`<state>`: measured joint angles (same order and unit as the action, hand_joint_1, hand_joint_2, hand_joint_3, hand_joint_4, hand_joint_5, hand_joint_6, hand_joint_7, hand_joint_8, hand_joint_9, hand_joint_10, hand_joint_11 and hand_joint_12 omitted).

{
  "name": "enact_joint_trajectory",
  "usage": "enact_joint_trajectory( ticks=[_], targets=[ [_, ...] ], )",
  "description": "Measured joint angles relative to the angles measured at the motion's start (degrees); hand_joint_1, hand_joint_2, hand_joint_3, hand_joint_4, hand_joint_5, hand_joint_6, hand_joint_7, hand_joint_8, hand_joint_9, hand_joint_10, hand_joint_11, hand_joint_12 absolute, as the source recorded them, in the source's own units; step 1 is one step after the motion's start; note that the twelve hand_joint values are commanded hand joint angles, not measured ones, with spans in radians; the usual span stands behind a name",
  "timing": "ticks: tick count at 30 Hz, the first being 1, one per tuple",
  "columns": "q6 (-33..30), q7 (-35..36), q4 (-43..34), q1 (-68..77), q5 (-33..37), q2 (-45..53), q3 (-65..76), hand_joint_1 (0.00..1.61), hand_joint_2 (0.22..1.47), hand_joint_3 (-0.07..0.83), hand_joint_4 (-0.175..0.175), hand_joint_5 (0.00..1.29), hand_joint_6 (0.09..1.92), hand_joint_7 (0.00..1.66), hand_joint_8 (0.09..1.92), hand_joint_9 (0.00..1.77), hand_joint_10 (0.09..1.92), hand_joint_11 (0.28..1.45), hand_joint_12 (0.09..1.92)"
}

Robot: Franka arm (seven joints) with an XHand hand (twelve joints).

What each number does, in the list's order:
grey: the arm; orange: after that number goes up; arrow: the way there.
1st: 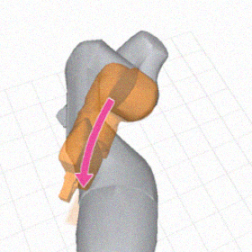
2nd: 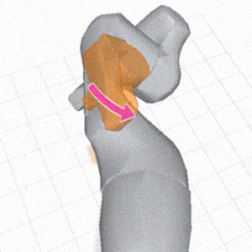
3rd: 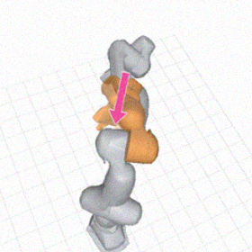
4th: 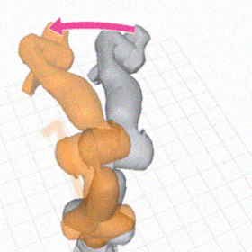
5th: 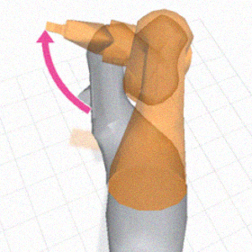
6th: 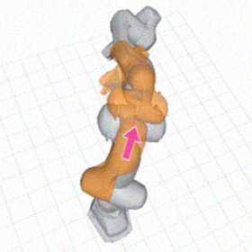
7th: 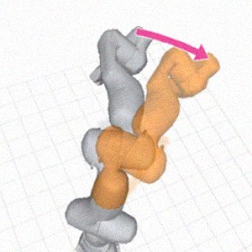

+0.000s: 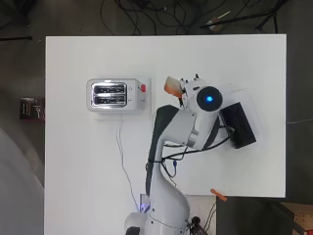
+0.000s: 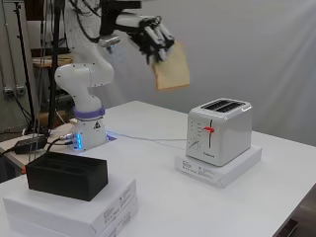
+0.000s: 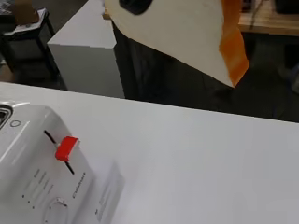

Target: Teleoperate dual arm-hand system to toast a bread

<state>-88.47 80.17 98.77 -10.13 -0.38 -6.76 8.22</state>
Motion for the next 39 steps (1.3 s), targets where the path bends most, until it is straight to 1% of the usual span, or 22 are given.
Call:
enact_joint_trajectory(
  ticks=[3,6,9,13,15,19,22,25,29,32,33,34,35,36,37,38,39],
  targets=[
    [2.7,-0.7,-3.2,1.1,0.0,4.8,-6.8,1.23,1.17,-0.001,-0.175,0.71,1.28,1.06,0.97,1.41,0.09,0.74,0.28],
    [6.3,-1.5,-6.2,2.0,0.4,9.0,-9.2,1.24,1.16,-0.001,-0.175,0.72,1.25,1.07,0.96,1.42,0.09,0.76,0.27],
    [9.6,-2.4,-12.6,3.2,1.4,15.2,-11.1,1.24,1.16,-0.001,-0.175,0.73,1.22,1.08,0.96,1.44,0.09,0.77,0.26],
    [15.1,-4.4,-22.9,5.2,3.1,24.4,-15.2,1.24,1.15,-0.001,-0.175,0.74,1.20,1.09,0.95,1.44,0.09,0.78,0.26],
    [16.0,-5.3,-25.2,5.8,3.9,26.2,-17.2,1.24,1.15,-0.001,-0.175,0.74,1.20,1.09,0.93,1.44,0.09,0.77,0.26],
    [14.1,-6.5,-22.8,6.5,4.9,25.9,-19.0,1.24,1.16,0.000,-0.170,0.73,1.24,1.09,0.92,1.41,0.09,0.76,0.21],
    [12.9,-6.8,-20.8,7.5,4.3,26.2,-21.8,1.22,1.16,-0.001,-0.137,0.73,1.29,1.09,0.87,1.39,0.09,0.76,0.12],
    [11.5,-6.1,-18.7,7.8,2.9,25.6,-23.1,1.23,1.15,-0.001,-0.155,0.75,1.26,1.11,0.85,1.39,0.09,0.79,0.09],
    [10.1,-5.3,-15.1,8.0,3.2,24.1,-23.2,1.24,1.15,-0.001,-0.166,0.75,1.25,1.12,0.84,1.40,0.09,0.79,0.09],
    [9.4,-5.8,-14.1,8.1,1.4,23.4,-23.1,1.24,1.15,0.000,-0.174,0.74,1.25,1.13,0.84,1.41,0.09,0.79,0.09],
    [9.0,-5.9,-13.3,8.2,1.1,23.0,-23.0,0.92,1.12,-0.002,-0.124,0.62,0.90,1.00,0.60,1.26,0.09,0.72,0.09],
    [8.5,-5.9,-12.0,8.2,0.9,22.4,-22.8,0.56,0.97,-0.019,-0.108,0.38,0.52,0.65,0.34,0.86,0.09,0.59,0.09],
    [7.9,-6.2,-10.7,8.2,0.9,21.9,-22.6,0.30,0.86,-0.028,-0.105,0.20,0.27,0.36,0.18,0.51,0.09,0.49,0.09],
    [6.8,-7.1,-9.2,8.3,0.6,21.3,-22.4,0.15,0.79,-0.032,-0.091,0.10,0.13,0.18,0.09,0.30,0.09,0.43,0.09],
    [5.4,-8.7,-7.5,8.5,0.2,20.5,-22.3,0.07,0.76,-0.033,-0.065,0.05,0.09,0.09,0.09,0.20,0.09,0.40,0.09],
    [3.7,-11.3,-5.7,8.6,-0.5,19.5,-22.2,0.03,0.75,-0.028,-0.044,0.02,0.09,0.05,0.09,0.16,0.09,0.39,0.09],
    [2.5,-14.1,-4.3,8.7,-1.0,18.8,-22.1,0.01,0.76,-0.017,-0.030,0.01,0.09,0.04,0.09,0.16,0.09,0.38,0.09]
  ],
)
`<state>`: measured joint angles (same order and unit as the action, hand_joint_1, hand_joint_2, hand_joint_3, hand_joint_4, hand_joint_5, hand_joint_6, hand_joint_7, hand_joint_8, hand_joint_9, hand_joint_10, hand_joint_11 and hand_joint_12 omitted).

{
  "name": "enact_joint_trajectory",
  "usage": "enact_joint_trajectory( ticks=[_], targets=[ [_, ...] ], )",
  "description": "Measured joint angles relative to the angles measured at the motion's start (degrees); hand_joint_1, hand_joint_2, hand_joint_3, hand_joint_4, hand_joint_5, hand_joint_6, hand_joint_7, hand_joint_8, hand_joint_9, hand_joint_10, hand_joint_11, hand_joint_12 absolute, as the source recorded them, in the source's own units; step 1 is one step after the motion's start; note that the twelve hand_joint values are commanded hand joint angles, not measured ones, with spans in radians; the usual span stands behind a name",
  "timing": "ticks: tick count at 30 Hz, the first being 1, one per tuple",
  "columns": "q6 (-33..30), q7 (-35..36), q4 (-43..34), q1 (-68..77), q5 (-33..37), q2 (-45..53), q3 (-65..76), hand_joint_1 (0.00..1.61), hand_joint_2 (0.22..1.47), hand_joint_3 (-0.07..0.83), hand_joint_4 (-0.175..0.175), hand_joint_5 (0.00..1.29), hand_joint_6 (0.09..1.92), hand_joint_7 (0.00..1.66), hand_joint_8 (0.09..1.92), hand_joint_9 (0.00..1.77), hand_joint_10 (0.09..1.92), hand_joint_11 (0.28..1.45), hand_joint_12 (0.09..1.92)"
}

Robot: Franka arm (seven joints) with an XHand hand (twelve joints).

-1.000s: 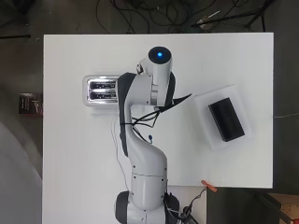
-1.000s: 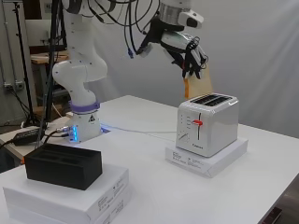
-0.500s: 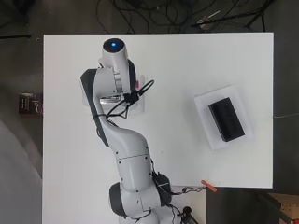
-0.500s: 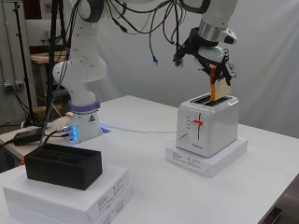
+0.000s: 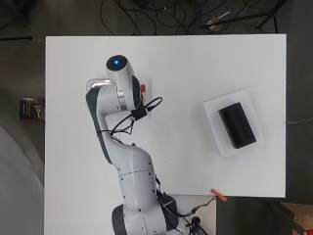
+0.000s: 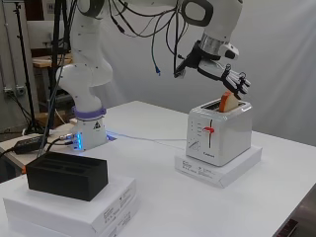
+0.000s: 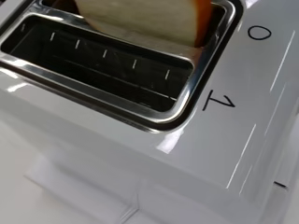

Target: Teleoperate dual arm-hand system to toast a bread

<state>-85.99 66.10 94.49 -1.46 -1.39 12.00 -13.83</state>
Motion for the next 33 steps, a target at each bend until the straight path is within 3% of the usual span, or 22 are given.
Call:
enact_joint_trajectory(
  ticks=[4,11,14,15,16,17,18,20,22,23,24,26,33],
  targets=[
    [-4.9,-9.6,2.8,-0.1,0.4,-2.0,1.6,0.00,0.92,0.006,-0.016,0.07,0.09,0.15,0.09,0.27,0.09,0.38,0.09],
    [-6.7,-3.0,2.9,-1.4,3.9,-2.8,7.1,0.00,1.05,0.012,-0.044,0.18,0.09,0.24,0.09,0.31,0.09,0.37,0.09],
    [-8.2,-6.0,4.0,-1.9,3.9,-2.5,9.5,0.00,1.05,0.004,-0.056,0.23,0.09,0.35,0.09,0.40,0.09,0.37,0.09],
    [-8.9,-7.8,4.8,-2.1,4.4,-2.5,10.3,0.00,1.06,0.006,-0.076,0.24,0.09,0.62,0.24,0.68,0.32,0.51,0.09],
    [-9.8,-9.0,5.6,-2.2,5.0,-2.5,10.9,0.00,1.07,0.005,-0.095,0.24,0.09,0.80,0.85,0.89,0.94,0.60,0.41],
    [-11.0,-9.6,6.7,-2.4,5.4,-2.5,11.6,0.00,1.08,0.003,-0.110,0.24,0.09,0.87,1.34,1.02,1.39,0.61,0.84],
    [-12.4,-9.6,7.9,-2.5,5.6,-2.3,12.2,0.00,1.08,0.000,-0.120,0.23,0.09,0.89,1.63,1.07,1.66,0.60,1.11],
    [-15.4,-8.9,10.4,-2.7,5.6,-1.6,13.0,0.00,1.07,-0.002,-0.130,0.22,0.09,0.87,1.87,1.08,1.86,0.56,1.33],
    [-18.3,-8.1,13.2,-2.8,5.7,-1.1,13.4,0.00,0.98,-0.008,-0.088,0.13,0.09,0.46,0.81,0.60,0.84,0.42,0.61],
    [-19.6,-8.0,14.3,-2.8,5.5,-0.7,13.5,0.00,0.95,-0.005,-0.073,0.11,0.09,0.37,0.44,0.50,0.47,0.41,0.34],
    [-20.5,-8.0,14.9,-2.8,5.3,-0.1,13.6,0.00,0.93,-0.003,-0.064,0.11,0.09,0.35,0.23,0.47,0.25,0.42,0.18],
    [-20.3,-8.4,15.1,-2.7,4.7,1.3,13.6,0.00,0.92,-0.001,-0.056,0.12,0.09,0.36,0.09,0.50,0.09,0.45,0.09],
    [-20.6,-10.9,14.5,-2.5,2.0,5.3,13.5,0.00,0.92,0.001,-0.046,0.14,0.09,0.41,0.09,0.55,0.09,0.49,0.09]
  ],
)
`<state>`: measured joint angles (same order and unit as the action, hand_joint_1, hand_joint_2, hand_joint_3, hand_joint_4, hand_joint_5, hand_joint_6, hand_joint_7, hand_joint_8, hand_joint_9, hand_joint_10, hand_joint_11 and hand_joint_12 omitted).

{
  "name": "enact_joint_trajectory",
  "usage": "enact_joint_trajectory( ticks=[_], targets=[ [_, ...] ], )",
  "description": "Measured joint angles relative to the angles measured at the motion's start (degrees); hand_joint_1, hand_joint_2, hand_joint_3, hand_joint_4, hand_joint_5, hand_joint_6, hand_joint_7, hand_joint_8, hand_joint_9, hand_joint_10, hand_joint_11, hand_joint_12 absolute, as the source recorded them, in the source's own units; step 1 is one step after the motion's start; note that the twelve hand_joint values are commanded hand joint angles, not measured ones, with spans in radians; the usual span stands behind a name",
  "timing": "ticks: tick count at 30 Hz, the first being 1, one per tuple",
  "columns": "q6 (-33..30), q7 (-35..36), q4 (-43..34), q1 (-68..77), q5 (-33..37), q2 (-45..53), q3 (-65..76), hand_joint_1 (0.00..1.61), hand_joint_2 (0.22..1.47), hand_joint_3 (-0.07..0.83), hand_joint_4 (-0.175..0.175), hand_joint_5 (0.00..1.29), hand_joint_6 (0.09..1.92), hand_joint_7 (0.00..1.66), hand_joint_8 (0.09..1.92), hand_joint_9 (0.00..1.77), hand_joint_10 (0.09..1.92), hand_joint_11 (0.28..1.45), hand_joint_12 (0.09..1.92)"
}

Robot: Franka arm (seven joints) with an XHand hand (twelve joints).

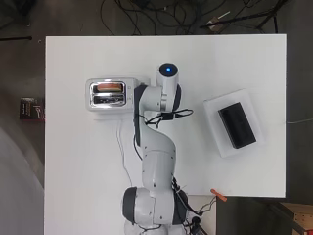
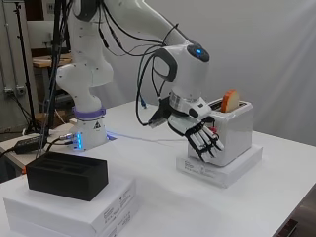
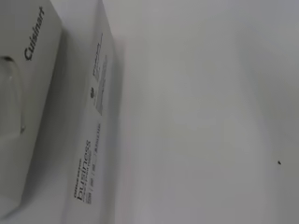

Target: Teleoperate dual arm-hand system to toast a bread

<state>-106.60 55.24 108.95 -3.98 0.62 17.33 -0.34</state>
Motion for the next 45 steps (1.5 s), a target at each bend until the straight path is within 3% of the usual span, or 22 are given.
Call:
enact_joint_trajectory(
  ticks=[12,15,18,22,24,31,38,45],
  targets=[
    [3.3,-7.3,-3.1,0.4,-1.7,5.0,0.6,0.03,0.98,0.014,-0.015,0.20,0.09,0.36,0.09,0.49,0.09,0.45,0.09],
    [3.3,-8.4,-1.8,0.4,-1.4,5.7,0.6,0.06,0.97,0.006,-0.007,0.21,0.09,0.35,0.09,0.46,0.09,0.45,0.09],
    [3.1,-8.7,-1.2,0.3,-1.0,6.3,0.7,0.21,0.91,-0.013,-0.009,0.21,0.09,0.29,0.09,0.38,0.09,0.44,0.09],
    [2.6,-5.4,-0.7,0.2,-0.1,6.1,0.9,0.03,1.02,0.013,-0.002,0.23,0.09,0.28,0.09,0.38,0.09,0.44,0.09],
    [3.0,-5.4,-0.8,0.2,0.3,3.9,0.9,0.01,1.05,0.008,0.016,0.34,0.09,0.32,0.09,0.42,0.09,0.44,0.09],
    [5.0,-4.2,-4.4,0.7,-2.7,-12.3,-0.4,0.00,1.07,0.008,-0.012,0.25,0.09,0.23,0.09,0.30,0.09,0.40,0.09],
    [11.4,-4.4,-3.7,1.3,-2.6,-26.6,-1.5,0.00,1.08,0.003,-0.036,0.20,0.09,0.19,0.09,0.25,0.09,0.37,0.09],
    [11.2,-1.5,-2.2,1.3,-1.3,-27.8,-1.2,0.00,1.06,-0.003,-0.037,0.19,0.09,0.18,0.09,0.22,0.09,0.35,0.09]
  ],
)
